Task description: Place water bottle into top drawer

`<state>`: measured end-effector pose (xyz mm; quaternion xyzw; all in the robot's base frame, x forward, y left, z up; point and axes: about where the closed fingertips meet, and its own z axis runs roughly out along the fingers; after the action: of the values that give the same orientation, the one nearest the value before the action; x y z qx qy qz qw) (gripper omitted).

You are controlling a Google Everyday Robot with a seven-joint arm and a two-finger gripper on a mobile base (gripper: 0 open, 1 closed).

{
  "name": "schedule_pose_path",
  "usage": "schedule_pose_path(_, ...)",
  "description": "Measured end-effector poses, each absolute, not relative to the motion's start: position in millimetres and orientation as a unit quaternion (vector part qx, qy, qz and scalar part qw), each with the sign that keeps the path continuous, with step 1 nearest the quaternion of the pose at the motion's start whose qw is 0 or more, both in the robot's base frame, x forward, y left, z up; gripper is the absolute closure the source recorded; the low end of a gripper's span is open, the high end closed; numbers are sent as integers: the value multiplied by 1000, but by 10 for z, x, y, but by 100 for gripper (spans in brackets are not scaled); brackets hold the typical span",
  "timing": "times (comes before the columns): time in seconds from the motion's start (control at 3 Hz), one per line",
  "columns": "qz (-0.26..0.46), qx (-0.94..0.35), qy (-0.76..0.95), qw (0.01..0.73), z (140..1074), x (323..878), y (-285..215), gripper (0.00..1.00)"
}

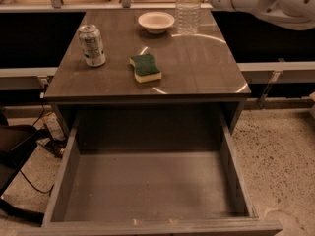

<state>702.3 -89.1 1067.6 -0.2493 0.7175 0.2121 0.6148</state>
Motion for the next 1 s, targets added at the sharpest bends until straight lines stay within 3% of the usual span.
schedule_pose_path(1.0,279,-293,696,593,10061,5633,-1313,100)
